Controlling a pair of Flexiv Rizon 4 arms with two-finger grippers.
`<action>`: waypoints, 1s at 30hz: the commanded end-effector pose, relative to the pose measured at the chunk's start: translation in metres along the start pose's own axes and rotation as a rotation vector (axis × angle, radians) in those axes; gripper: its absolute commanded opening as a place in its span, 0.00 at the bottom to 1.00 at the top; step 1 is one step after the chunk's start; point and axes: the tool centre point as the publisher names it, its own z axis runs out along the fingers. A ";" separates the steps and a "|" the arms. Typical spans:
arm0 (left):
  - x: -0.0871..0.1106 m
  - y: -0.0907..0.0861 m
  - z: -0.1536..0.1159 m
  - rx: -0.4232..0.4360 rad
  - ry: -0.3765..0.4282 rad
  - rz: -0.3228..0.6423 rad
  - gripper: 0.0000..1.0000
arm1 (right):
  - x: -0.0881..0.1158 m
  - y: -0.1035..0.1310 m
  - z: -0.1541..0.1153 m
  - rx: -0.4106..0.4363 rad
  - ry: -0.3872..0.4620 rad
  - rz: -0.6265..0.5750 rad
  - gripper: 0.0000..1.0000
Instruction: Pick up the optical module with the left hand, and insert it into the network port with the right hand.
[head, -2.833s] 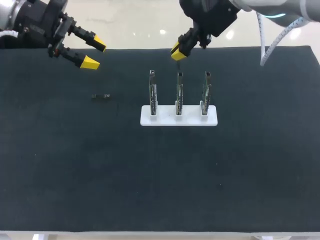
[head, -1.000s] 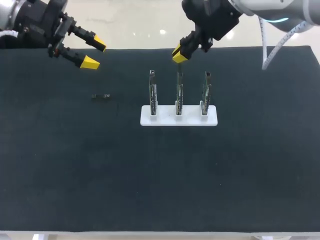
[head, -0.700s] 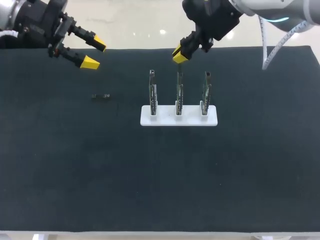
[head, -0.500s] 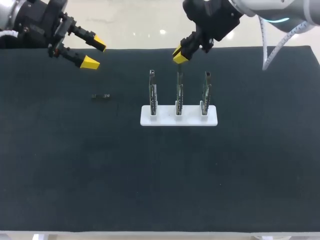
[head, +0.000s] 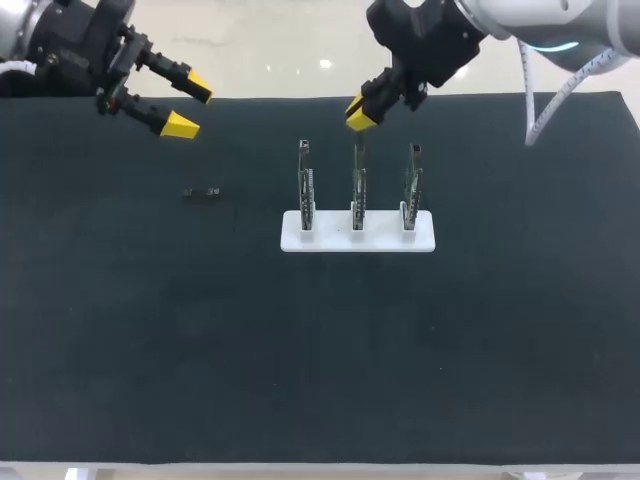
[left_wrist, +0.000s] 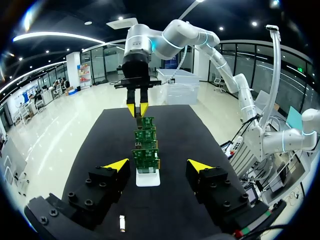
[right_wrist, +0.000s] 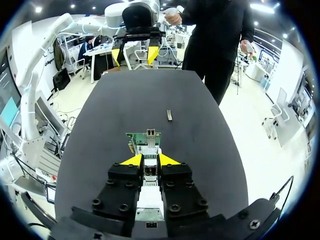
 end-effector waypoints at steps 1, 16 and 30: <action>0.000 0.000 0.000 0.001 0.003 -0.001 1.00 | 0.002 0.000 0.001 0.001 -0.006 -0.002 0.00; 0.000 0.000 0.000 0.001 0.003 -0.001 1.00 | -0.005 -0.001 -0.006 0.028 -0.001 -0.001 1.00; 0.000 0.000 0.000 0.001 0.003 -0.001 1.00 | 0.002 -0.002 -0.006 0.037 0.003 0.012 0.00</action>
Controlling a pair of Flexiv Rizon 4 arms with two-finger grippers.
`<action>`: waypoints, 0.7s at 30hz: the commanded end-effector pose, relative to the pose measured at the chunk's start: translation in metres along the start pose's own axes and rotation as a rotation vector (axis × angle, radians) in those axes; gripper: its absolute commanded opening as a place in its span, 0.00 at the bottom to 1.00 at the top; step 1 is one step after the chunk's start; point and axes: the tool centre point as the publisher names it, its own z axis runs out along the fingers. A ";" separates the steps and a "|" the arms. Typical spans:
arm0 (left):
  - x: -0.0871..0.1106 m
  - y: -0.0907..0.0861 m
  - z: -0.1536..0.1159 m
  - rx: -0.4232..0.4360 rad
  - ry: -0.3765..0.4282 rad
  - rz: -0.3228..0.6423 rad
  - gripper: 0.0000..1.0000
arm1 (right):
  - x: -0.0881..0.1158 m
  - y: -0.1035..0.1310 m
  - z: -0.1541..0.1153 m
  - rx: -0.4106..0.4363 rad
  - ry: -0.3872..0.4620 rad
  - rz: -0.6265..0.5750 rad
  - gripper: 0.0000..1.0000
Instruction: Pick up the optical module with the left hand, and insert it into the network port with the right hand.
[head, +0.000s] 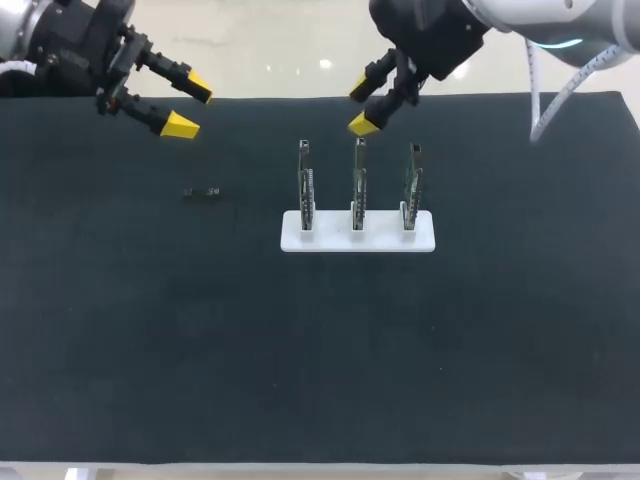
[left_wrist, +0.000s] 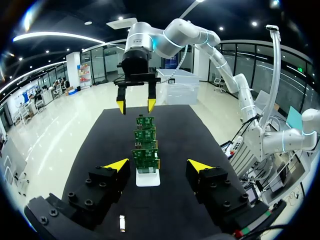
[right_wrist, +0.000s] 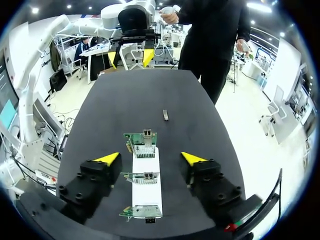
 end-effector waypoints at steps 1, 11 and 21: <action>0.000 0.000 0.000 0.000 0.003 -0.001 1.00 | 0.006 0.002 0.005 0.008 -0.009 -0.002 0.00; 0.000 0.000 0.000 0.000 0.003 -0.001 1.00 | 0.019 0.004 0.018 0.008 -0.007 -0.004 0.00; 0.000 0.000 0.000 0.000 0.003 -0.001 1.00 | 0.024 0.004 0.022 0.012 -0.003 -0.008 0.00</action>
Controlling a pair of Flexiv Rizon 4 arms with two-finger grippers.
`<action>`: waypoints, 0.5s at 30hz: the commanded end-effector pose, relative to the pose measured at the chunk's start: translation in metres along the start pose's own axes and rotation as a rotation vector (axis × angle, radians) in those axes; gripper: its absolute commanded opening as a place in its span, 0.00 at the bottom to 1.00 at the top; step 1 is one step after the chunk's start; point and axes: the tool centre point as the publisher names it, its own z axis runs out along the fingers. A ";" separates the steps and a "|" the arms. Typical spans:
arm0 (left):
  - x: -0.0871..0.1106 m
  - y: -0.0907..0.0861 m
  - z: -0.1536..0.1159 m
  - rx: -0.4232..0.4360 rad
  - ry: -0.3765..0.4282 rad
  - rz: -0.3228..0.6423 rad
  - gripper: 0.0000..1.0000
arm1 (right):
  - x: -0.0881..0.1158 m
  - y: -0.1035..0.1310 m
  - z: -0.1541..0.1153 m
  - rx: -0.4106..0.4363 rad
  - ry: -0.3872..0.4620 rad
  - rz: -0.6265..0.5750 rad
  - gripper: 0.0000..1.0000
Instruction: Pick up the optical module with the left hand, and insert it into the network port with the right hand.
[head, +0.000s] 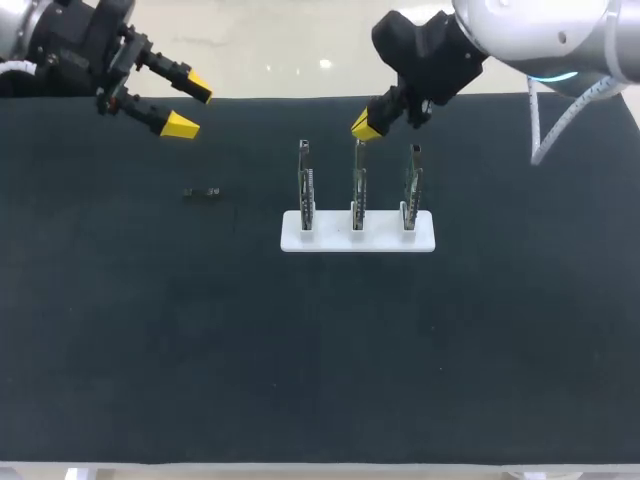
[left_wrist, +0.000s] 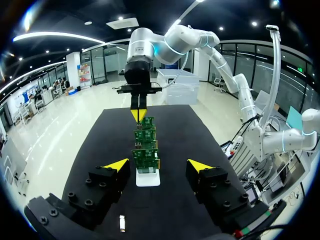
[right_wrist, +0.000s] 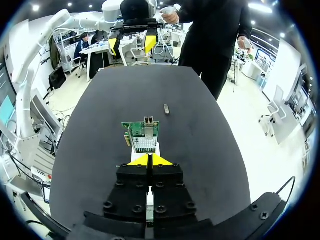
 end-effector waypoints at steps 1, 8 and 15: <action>0.000 0.000 0.000 0.001 0.003 -0.001 1.00 | 0.002 0.001 0.002 0.003 -0.002 -0.001 0.00; 0.000 0.000 0.000 0.001 0.003 -0.001 1.00 | 0.006 0.002 0.004 0.005 0.002 -0.002 0.00; 0.000 0.000 0.000 0.001 0.003 -0.001 1.00 | 0.010 0.002 0.008 0.007 -0.005 -0.002 0.00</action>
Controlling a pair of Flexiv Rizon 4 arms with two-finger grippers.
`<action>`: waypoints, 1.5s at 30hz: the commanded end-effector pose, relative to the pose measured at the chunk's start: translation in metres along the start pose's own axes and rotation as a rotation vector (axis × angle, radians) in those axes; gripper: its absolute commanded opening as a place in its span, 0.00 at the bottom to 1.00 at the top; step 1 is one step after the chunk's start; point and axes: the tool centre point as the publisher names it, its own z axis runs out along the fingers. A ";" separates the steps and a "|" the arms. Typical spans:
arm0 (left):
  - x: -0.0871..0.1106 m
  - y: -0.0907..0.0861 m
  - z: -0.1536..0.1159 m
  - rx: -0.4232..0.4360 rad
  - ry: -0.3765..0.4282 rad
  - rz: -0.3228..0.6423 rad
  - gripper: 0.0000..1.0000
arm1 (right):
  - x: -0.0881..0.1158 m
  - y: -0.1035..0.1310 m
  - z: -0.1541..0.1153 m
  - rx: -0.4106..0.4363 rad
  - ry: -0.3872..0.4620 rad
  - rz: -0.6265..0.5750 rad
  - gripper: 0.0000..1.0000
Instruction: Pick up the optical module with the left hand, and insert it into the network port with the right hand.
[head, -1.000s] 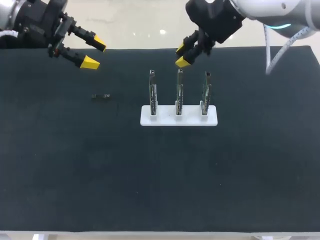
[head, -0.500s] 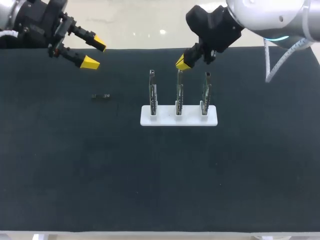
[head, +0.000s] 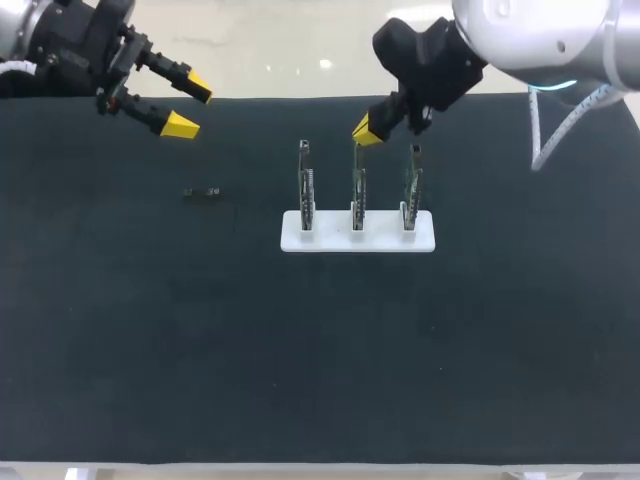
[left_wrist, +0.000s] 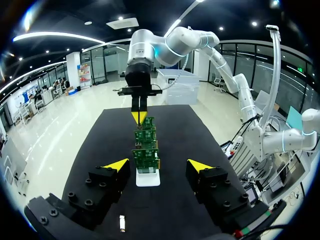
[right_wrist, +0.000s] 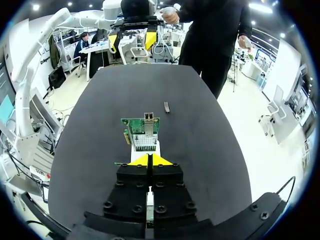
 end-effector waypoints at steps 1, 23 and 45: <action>0.000 0.000 0.000 0.001 0.003 -0.001 1.00 | 0.004 0.002 0.004 0.002 -0.005 -0.002 0.00; 0.000 0.000 0.000 0.001 0.003 -0.001 1.00 | -0.008 -0.006 -0.034 0.010 -0.029 0.019 0.00; 0.000 0.000 0.000 0.001 0.003 -0.001 1.00 | 0.061 -0.023 -0.142 -0.006 -0.018 -0.027 0.00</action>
